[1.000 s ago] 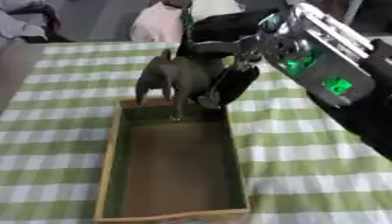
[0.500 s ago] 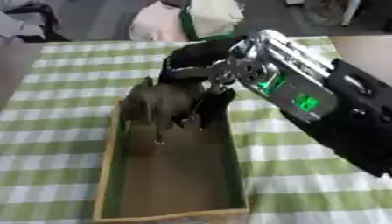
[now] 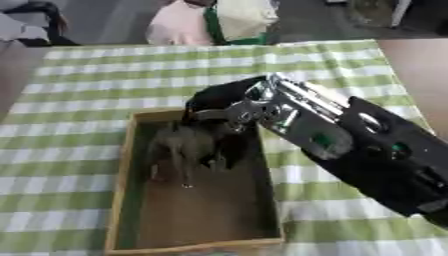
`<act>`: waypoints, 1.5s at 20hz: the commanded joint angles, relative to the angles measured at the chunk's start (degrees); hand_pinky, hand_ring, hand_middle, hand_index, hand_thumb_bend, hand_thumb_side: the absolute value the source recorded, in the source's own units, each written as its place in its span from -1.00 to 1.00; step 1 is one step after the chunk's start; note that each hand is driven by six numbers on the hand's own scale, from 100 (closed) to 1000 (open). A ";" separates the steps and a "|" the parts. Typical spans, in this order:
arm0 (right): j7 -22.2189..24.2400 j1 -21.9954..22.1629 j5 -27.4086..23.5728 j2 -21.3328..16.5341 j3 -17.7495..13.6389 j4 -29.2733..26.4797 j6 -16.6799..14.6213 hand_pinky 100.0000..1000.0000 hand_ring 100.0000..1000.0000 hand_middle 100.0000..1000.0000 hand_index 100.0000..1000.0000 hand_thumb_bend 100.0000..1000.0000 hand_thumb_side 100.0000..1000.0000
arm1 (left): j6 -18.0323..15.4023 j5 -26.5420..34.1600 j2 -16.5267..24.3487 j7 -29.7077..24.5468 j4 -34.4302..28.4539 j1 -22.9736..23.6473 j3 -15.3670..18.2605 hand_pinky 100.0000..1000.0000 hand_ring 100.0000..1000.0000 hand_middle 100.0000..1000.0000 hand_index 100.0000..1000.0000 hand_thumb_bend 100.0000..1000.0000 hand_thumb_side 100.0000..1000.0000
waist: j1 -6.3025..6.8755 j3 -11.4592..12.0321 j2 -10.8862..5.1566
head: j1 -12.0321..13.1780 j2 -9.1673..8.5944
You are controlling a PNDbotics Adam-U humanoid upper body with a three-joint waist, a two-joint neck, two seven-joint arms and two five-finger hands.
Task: Pick up objects on the table and place them in the box.
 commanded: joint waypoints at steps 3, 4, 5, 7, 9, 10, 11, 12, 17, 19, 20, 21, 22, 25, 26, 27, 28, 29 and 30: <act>2.03 -1.08 -0.03 0.17 -0.39 0.03 -1.38 0.32 0.42 0.20 0.43 -1.00 -0.72 | 0.15 0.01 0.43 0.13 -0.94 -0.72 -0.03 -0.22 0.08 0.19 0.53 -0.92 0.42 | -0.02 0.08 -0.91 | -0.16 -0.34; 2.56 -1.15 -0.20 0.24 -0.33 0.00 -1.76 0.35 0.45 0.25 0.50 -1.00 -0.64 | 0.18 0.00 0.40 0.16 -0.94 -0.72 -0.03 -0.22 0.08 0.19 0.53 -0.92 0.42 | -0.05 0.06 -0.90 | -0.16 -0.35; 3.17 -1.25 -0.39 0.29 -0.30 -0.05 -2.15 0.38 0.49 0.31 0.58 -1.00 -0.55 | 0.21 -0.01 0.39 0.19 -0.94 -0.71 -0.03 -0.22 0.08 0.19 0.53 -0.93 0.42 | -0.08 0.04 -0.90 | -0.14 -0.35; 4.47 -1.52 -0.79 0.38 -0.32 -0.24 -2.99 0.43 0.56 0.41 0.71 -1.00 -0.35 | 0.26 -0.05 0.39 0.23 -0.94 -0.70 -0.02 -0.22 0.08 0.19 0.53 -0.93 0.43 | -0.11 0.01 -0.90 | -0.09 -0.36; 4.97 -1.79 -1.03 0.34 -0.35 -0.46 -3.94 0.46 0.61 0.45 0.76 -1.00 -0.33 | 0.28 -0.08 0.39 0.27 -0.94 -0.68 -0.02 -0.22 0.08 0.19 0.53 -0.93 0.42 | -0.13 0.00 -0.92 | -0.06 -0.36; 5.05 -1.90 -1.08 0.30 -0.23 -0.43 -4.49 0.50 0.65 0.50 0.81 -1.00 -0.25 | 0.30 -0.09 0.38 0.28 -0.94 -0.65 -0.01 -0.22 0.08 0.19 0.53 -0.93 0.42 | -0.14 0.00 -0.93 | -0.06 -0.37; 5.09 -1.99 -1.05 0.27 0.02 -0.23 -5.16 0.53 0.68 0.53 0.84 -1.00 -0.21 | 0.34 -0.10 0.37 0.31 -0.94 -0.63 0.00 -0.22 0.08 0.19 0.53 -0.94 0.42 | -0.17 0.00 -0.94 | -0.06 -0.39; 5.10 -2.02 -0.95 0.27 0.33 0.15 -5.79 0.54 0.70 0.56 0.86 -0.98 -0.18 | 0.37 -0.11 0.37 0.33 -0.94 -0.63 -0.01 -0.22 0.08 0.19 0.53 -0.94 0.42 | -0.18 0.00 -0.94 | -0.08 -0.43; 5.12 -1.84 0.64 0.87 2.05 4.00 -8.85 0.60 0.78 0.67 0.94 -0.65 -0.07 | 0.55 -0.15 0.30 0.37 -0.94 -0.63 -0.06 -0.22 0.08 0.19 0.53 -0.95 0.42 | -0.13 0.08 -0.88 | -0.29 -0.53; 5.12 -1.80 1.72 1.21 2.43 5.87 -9.89 0.63 0.82 0.72 0.99 -0.52 -0.05 | 0.62 -0.15 0.26 0.39 -0.94 -0.61 -0.08 -0.22 0.08 0.19 0.53 -0.95 0.42 | -0.09 0.13 -0.89 | -0.39 -0.56; 5.12 -1.79 2.23 1.38 2.51 6.68 -10.41 0.63 0.82 0.73 0.99 -0.49 -0.05 | 0.64 -0.15 0.25 0.40 -0.94 -0.59 -0.08 -0.22 0.08 0.19 0.53 -0.95 0.42 | -0.07 0.14 -0.91 | -0.42 -0.58; 5.12 -1.78 2.61 1.50 2.46 7.29 -10.93 0.63 0.82 0.73 0.99 -0.49 -0.05 | 0.65 -0.15 0.24 0.41 -0.94 -0.57 -0.07 -0.22 0.08 0.19 0.53 -0.95 0.42 | -0.05 0.15 -0.93 | -0.43 -0.60; 5.12 -1.80 2.88 1.57 2.28 7.66 -11.38 0.64 0.83 0.74 1.00 -0.48 -0.05 | 0.66 -0.15 0.22 0.42 -0.94 -0.55 -0.06 -0.22 0.08 0.19 0.53 -0.95 0.42 | -0.03 0.14 -0.96 | -0.42 -0.63; 5.12 -2.09 3.11 1.42 1.02 7.20 -12.24 0.64 0.83 0.74 0.99 -0.49 -0.04 | 0.69 -0.19 0.19 0.45 -0.94 -0.49 -0.03 -0.22 0.08 0.19 0.53 -0.95 0.42 | 0.00 0.03 -1.04 | -0.31 -0.68; 5.12 -2.23 2.95 1.27 0.45 6.60 -12.30 0.64 0.83 0.74 0.99 -0.50 -0.03 | 0.70 -0.20 0.18 0.46 -0.94 -0.48 -0.02 -0.22 0.08 0.19 0.53 -0.95 0.42 | -0.01 -0.01 -1.08 | -0.28 -0.69; 5.12 -2.40 2.70 1.05 -0.22 5.74 -12.23 0.64 0.83 0.74 0.99 -0.50 -0.03 | 0.70 -0.22 0.18 0.48 -0.94 -0.47 0.00 -0.22 0.08 0.19 0.53 -0.95 0.42 | -0.02 -0.05 -1.10 | -0.23 -0.72; 5.12 -2.52 2.42 0.80 -0.79 4.83 -12.03 0.64 0.83 0.74 0.98 -0.52 -0.02 | 0.71 -0.23 0.18 0.49 -0.94 -0.45 0.01 -0.22 0.08 0.19 0.53 -0.95 0.42 | -0.04 -0.08 -1.12 | -0.19 -0.75; 5.12 -2.68 2.05 0.49 -1.50 3.71 -11.75 0.64 0.82 0.73 0.98 -0.53 -0.01 | 0.72 -0.25 0.17 0.50 -0.94 -0.43 0.01 -0.22 0.08 0.19 0.53 -0.96 0.42 | -0.05 -0.11 -1.13 | -0.13 -0.77; 5.12 -2.81 1.63 0.11 -2.20 2.48 -11.39 0.64 0.82 0.73 0.98 -0.54 0.00 | 0.74 -0.27 0.16 0.51 -0.94 -0.40 0.02 -0.22 0.08 0.19 0.53 -0.96 0.42 | -0.07 -0.13 -1.14 | -0.06 -0.79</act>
